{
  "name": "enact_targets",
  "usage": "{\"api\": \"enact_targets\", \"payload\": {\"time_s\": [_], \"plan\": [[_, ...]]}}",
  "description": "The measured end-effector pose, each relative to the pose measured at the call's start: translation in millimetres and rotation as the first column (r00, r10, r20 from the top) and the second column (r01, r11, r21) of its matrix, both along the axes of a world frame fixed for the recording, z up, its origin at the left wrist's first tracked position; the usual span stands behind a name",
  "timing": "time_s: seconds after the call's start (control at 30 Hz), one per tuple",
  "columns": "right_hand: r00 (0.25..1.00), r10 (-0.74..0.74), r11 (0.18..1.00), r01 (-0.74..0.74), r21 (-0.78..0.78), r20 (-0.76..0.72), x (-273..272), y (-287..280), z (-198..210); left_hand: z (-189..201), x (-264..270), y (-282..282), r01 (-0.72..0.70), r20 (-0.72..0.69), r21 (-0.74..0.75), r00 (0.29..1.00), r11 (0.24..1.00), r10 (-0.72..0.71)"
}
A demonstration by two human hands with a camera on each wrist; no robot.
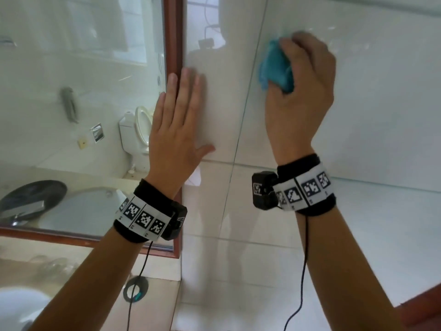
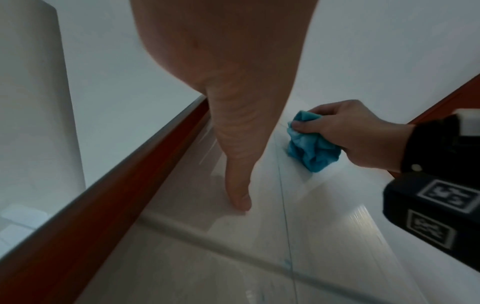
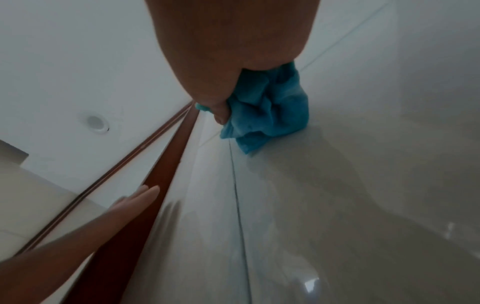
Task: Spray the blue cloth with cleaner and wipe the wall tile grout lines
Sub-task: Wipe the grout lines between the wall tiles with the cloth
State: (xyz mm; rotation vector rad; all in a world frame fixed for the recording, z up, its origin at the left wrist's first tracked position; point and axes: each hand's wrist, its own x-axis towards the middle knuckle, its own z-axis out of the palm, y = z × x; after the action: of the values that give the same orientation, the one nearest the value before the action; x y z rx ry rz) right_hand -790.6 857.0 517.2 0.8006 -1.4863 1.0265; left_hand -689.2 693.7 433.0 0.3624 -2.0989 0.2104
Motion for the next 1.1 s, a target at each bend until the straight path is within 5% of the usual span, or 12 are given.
{"api": "enact_targets", "payload": {"time_s": [0.13, 0.43, 0.6, 0.73, 0.83, 1.1], "plan": [[0.995, -0.084, 0.991, 0.090, 0.097, -0.060, -15, -10, 2, 12, -2, -4, 0.005, -0.005, 0.026, 1.000, 1.000, -0.005], [0.979, -0.028, 0.850, 0.130, 0.510, -0.202, -8, 3, -156, 10, 6, -4, 0.045, 0.015, -0.021, 0.999, 0.999, -0.045], [0.990, -0.015, 0.951, 0.058, 0.304, -0.143, -1, 12, -97, 1, 7, -3, 0.239, -0.127, -0.153, 0.957, 0.959, -0.259], [0.993, -0.033, 0.992, 0.046, 0.118, -0.112, -7, 11, -18, -8, 3, -2, 0.256, -0.121, -0.165, 0.953, 0.953, -0.277], [0.994, -0.042, 0.987, 0.057, 0.150, -0.102, -16, 0, -16, -16, 4, -3, 0.244, -0.066, -0.141, 0.965, 0.959, -0.255], [0.985, 0.002, 0.877, 0.080, 0.474, -0.170, -6, -9, -213, -34, 18, -6, 0.108, 0.134, -0.096, 0.986, 0.990, -0.095]]}}
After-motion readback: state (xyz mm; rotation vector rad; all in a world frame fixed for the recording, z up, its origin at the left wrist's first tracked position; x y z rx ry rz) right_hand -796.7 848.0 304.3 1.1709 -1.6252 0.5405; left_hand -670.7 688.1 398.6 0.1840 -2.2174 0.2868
